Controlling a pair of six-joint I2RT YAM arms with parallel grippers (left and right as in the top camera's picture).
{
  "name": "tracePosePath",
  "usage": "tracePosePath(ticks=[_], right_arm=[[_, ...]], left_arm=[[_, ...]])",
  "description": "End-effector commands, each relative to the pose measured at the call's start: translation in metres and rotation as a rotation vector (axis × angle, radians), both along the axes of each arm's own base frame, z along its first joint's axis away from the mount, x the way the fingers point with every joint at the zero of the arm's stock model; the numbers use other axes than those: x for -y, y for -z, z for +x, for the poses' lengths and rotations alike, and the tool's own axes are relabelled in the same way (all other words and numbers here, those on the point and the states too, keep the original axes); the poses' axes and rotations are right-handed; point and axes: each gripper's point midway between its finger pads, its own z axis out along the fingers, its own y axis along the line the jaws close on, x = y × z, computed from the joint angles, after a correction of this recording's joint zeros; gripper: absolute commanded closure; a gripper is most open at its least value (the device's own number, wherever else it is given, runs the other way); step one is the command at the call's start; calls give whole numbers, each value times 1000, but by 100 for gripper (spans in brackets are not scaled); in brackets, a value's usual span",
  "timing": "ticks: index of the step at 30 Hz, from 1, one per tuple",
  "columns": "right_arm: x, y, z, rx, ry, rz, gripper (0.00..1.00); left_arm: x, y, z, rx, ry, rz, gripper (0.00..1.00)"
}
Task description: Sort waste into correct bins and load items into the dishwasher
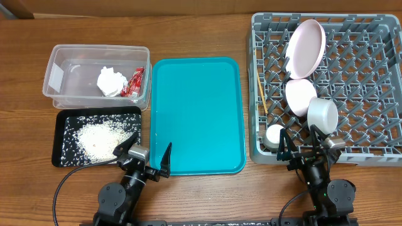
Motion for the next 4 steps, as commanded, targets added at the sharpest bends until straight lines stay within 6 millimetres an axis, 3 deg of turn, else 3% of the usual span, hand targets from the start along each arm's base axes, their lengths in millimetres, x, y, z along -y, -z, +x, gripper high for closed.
tracePosePath(ticks=[1,4], right_arm=[[2,2,0,2,9,-3,0],[2,2,0,2,9,-3,0]], left_arm=[[-1,1,0,4,-5,4,0],[-1,1,0,4,-5,4,0]])
